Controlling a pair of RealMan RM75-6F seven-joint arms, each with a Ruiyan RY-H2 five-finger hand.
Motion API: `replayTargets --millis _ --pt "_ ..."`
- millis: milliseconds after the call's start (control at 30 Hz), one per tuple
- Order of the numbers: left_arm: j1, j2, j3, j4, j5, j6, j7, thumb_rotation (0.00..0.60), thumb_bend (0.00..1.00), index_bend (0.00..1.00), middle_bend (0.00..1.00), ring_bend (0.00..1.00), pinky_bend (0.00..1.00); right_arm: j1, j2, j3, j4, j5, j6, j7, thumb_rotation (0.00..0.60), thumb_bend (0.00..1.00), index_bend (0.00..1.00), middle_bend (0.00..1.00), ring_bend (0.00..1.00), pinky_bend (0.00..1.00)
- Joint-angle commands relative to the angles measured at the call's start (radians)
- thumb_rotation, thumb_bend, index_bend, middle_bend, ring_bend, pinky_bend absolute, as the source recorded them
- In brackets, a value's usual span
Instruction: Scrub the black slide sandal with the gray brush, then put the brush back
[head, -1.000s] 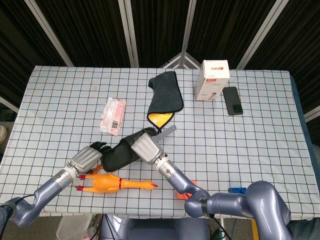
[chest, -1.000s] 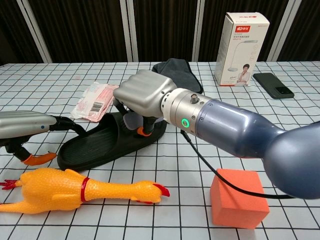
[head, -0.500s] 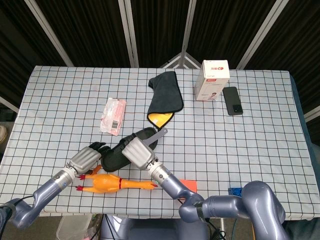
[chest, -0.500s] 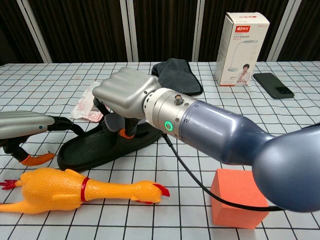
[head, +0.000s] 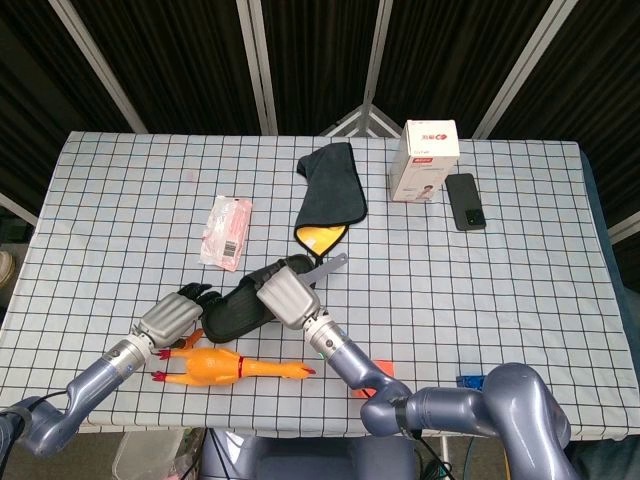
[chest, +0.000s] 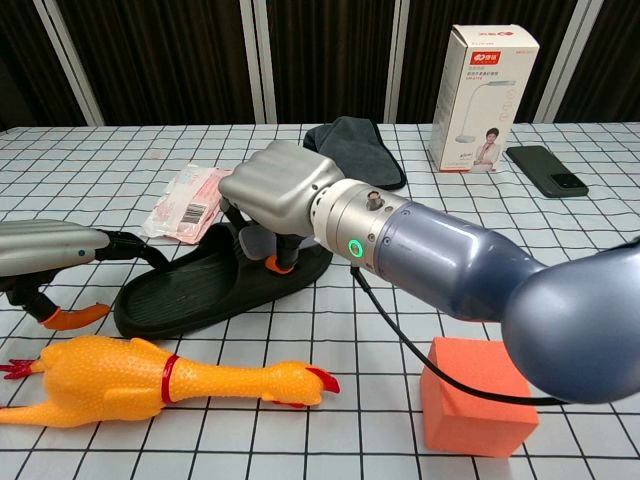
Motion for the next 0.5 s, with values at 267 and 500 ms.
replayTargets --millis 267,500 --pt "0.001 0.001 0.0 -0.004 -0.009 0.002 0.01 0.6 0.72 0.12 0.11 0.05 0.09 -0.004 0.011 -0.014 -0.02 -0.017 0.006 0.002 0.6 1.0 0.77 0.68 0.48 0.37" --pt "-0.001 -0.002 -0.002 -0.011 -0.014 0.001 0.02 0.6 0.72 0.12 0.11 0.05 0.09 -0.001 0.015 -0.016 -0.083 -0.036 0.029 -0.019 0.6 1.0 0.77 0.68 0.48 0.37"
